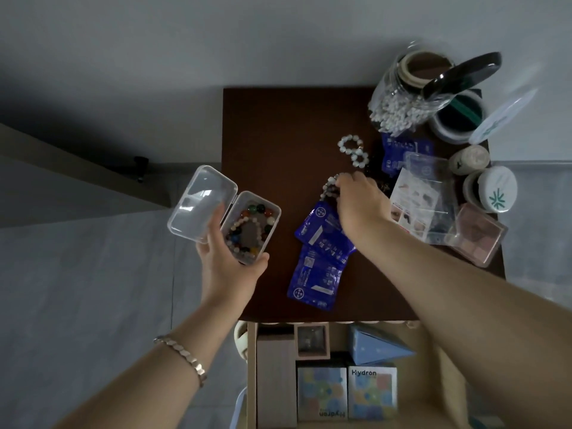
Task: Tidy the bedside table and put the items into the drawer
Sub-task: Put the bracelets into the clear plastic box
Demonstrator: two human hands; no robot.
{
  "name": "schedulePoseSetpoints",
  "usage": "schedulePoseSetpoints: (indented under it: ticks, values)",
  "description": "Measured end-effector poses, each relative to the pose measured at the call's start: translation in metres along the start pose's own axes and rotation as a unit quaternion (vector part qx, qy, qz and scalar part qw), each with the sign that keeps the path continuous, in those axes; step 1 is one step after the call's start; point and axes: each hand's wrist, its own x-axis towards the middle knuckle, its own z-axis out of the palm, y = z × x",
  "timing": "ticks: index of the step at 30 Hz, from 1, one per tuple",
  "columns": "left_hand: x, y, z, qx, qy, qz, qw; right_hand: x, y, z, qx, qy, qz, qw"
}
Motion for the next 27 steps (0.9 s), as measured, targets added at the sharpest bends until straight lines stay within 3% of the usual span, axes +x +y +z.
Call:
schedulePoseSetpoints:
  ticks: [4,7,11,16,21,25,27]
  values:
    - [-0.002,0.000,0.001,0.012,-0.005,0.004,1.000,-0.001,-0.002,0.000,-0.026,-0.060,-0.008,0.998]
    - [-0.001,0.002,0.003,0.012,-0.014,0.009,1.000,-0.012,0.005,-0.005,0.090,-0.081,0.018,0.992]
    - [0.002,0.002,0.006,0.033,-0.023,0.020,0.999,-0.041,0.003,-0.029,0.287,-0.011,-0.010,0.958]
    - [0.005,0.003,0.008,0.055,-0.031,0.037,0.997,-0.078,-0.029,-0.051,0.347,0.009,-0.104,0.932]
    - [0.004,0.006,0.010,0.073,-0.031,0.040,0.996,-0.080,-0.058,-0.029,0.283,-0.067,-0.171,0.941]
    - [0.005,0.006,0.009,0.062,-0.032,0.033,0.997,-0.034,-0.040,-0.025,0.206,0.087,-0.095,0.970]
    - [0.005,0.005,0.010,0.061,-0.035,0.035,0.997,-0.005,-0.026,-0.023,0.106,0.091,-0.007,0.990]
